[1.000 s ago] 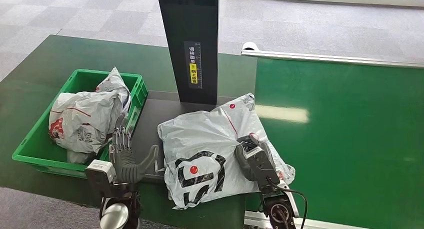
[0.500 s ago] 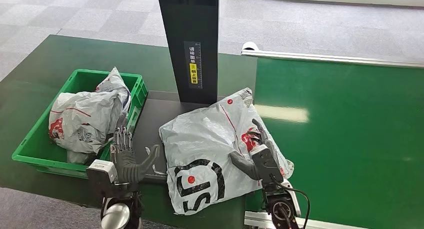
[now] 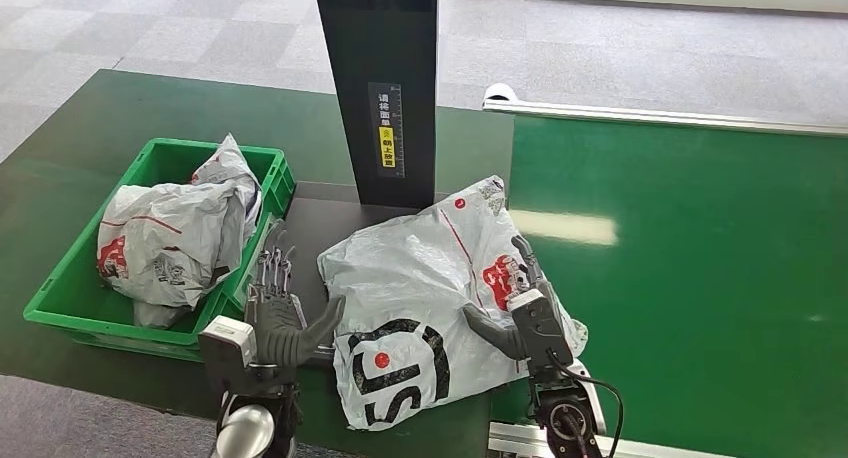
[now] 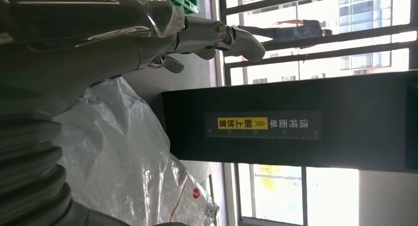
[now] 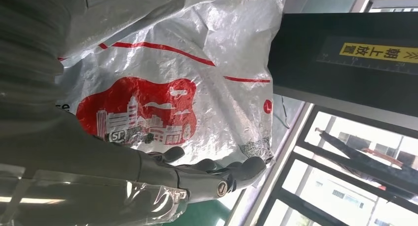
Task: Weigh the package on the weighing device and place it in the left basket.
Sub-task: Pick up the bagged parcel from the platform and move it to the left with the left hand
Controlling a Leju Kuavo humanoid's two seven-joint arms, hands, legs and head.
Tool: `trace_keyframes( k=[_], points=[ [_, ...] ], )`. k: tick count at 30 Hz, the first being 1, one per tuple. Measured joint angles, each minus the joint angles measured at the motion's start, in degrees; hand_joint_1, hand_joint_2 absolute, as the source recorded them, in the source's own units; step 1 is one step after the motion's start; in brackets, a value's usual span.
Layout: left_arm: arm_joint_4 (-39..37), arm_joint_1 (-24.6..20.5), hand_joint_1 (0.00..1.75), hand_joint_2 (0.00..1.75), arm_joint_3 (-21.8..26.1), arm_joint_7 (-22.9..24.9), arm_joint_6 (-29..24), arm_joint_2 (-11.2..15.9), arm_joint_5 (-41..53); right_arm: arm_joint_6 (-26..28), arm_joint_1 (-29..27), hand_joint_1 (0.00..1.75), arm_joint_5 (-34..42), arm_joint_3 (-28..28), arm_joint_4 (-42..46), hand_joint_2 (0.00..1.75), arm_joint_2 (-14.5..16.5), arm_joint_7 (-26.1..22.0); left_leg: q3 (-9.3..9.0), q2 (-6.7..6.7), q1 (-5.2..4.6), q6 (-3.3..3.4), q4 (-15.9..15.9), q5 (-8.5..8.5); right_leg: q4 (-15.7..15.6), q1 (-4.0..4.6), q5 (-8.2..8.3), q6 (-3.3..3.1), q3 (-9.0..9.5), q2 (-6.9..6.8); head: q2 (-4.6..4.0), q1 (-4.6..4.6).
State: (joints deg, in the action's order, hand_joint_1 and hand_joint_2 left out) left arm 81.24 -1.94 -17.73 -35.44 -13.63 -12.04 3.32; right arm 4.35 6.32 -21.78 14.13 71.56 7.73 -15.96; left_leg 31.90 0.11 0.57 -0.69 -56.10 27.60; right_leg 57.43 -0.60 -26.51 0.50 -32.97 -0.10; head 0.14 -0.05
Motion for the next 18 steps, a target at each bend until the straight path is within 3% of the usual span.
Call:
trace_keyframes(
  k=[3,8,10,18],
  points=[
    [-0.1,-0.3,0.0,1.75,-1.4,0.9,1.4,-0.1,2.1,2.1,-0.3,0.0,0.5,-0.1,1.1,1.75,0.0,-3.9,0.01,0.0,0.0,0.0,0.0,0.0,0.0,-0.01,0.0,0.0,-0.01,0.0,-0.01,0.0],
    [-2.7,-2.2,0.0,1.75,-5.1,3.5,2.0,-1.3,9.0,16.8,-2.0,0.0,0.8,-2.5,9.4,1.75,0.2,-10.6,0.01,-0.02,-0.02,0.01,0.0,0.0,0.0,-0.04,0.0,0.01,0.01,-0.02,-0.01,0.01],
    [-4.9,-3.5,0.0,1.75,-6.5,4.5,1.5,-1.9,12.1,20.3,-3.0,0.0,2.5,-4.1,13.6,1.75,0.3,-11.7,-0.02,0.03,-0.03,0.02,0.0,0.01,0.0,-0.06,0.01,0.01,0.01,0.03,-0.01,0.0],
    [-15.7,-8.6,0.0,1.75,-11.6,9.7,1.8,-2.9,22.9,24.9,-7.8,0.0,6.9,-10.0,25.0,1.75,0.0,-15.3,-0.06,0.16,-0.03,0.01,0.0,0.02,0.0,-0.06,0.02,0.02,0.01,0.14,-0.01,-0.01]
  ],
)
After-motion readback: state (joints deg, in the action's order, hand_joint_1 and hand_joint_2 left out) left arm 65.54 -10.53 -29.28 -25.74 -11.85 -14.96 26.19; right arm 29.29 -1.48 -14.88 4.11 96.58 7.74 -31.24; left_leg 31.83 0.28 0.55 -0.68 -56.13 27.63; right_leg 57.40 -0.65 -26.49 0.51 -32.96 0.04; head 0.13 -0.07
